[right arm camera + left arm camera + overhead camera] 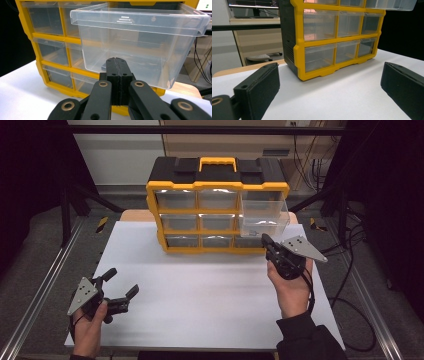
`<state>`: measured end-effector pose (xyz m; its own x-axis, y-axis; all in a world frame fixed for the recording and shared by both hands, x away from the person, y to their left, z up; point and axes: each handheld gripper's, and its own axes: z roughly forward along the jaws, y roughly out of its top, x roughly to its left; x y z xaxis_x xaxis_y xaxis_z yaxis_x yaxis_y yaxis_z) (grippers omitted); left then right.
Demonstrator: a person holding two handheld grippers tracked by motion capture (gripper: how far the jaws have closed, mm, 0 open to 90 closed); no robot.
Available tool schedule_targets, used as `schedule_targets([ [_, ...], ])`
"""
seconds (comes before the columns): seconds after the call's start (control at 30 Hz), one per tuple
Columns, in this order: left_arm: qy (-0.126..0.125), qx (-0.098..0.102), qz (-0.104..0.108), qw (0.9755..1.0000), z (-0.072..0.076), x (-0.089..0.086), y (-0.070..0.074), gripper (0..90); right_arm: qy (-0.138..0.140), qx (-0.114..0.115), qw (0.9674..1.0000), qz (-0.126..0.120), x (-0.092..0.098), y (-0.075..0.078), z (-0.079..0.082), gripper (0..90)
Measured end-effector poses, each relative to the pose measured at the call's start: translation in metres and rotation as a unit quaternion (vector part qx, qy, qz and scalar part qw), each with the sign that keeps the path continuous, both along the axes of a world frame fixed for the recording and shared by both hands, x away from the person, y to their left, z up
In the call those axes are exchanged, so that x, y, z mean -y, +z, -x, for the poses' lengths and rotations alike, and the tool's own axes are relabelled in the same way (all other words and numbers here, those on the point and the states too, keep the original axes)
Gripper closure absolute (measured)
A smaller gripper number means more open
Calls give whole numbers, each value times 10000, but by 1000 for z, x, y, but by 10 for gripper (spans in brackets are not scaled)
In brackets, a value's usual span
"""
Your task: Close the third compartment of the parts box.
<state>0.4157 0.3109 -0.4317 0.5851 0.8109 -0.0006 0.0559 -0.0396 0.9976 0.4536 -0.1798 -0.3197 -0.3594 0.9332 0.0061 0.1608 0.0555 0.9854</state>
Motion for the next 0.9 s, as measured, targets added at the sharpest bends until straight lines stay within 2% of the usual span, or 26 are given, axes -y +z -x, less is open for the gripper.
schedule_targets([
  [0.9,-20,6,-6,10000,0,0,0,19,-118,2,9999,-53,1,3,-14,900],
])
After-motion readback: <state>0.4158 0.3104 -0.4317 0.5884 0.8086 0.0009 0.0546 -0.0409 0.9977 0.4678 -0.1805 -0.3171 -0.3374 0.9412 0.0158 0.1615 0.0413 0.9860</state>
